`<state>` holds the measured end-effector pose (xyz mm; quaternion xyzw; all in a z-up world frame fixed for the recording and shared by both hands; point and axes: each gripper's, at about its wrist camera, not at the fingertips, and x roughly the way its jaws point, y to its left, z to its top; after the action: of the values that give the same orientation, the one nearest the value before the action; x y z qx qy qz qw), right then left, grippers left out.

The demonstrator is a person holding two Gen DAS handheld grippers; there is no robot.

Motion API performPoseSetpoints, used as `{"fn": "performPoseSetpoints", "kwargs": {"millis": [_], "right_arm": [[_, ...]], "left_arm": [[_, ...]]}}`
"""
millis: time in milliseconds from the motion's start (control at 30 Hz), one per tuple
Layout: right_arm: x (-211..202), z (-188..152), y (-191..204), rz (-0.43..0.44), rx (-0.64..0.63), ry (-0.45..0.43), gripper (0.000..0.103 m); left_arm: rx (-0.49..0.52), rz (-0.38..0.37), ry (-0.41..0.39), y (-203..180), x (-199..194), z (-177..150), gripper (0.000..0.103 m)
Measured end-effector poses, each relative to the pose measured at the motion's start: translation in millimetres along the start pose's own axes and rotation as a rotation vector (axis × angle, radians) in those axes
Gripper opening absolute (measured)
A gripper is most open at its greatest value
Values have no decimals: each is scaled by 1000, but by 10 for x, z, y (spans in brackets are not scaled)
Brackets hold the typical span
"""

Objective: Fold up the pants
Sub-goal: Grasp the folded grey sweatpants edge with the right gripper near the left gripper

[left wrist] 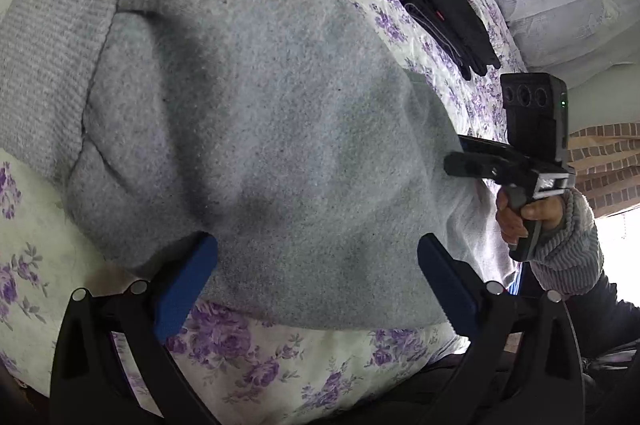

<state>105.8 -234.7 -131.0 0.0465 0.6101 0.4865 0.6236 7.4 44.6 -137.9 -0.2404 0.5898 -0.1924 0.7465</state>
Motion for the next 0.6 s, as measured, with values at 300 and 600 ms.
{"fn": "performPoseSetpoints", "kwargs": {"millis": [300, 600], "right_arm": [[-55, 293, -178, 235, 139, -195, 80], [-265, 253, -229, 75, 156, -259, 18]], "left_arm": [[44, 80, 34, -105, 81, 37, 98], [47, 76, 26, -99, 92, 27, 98]]}}
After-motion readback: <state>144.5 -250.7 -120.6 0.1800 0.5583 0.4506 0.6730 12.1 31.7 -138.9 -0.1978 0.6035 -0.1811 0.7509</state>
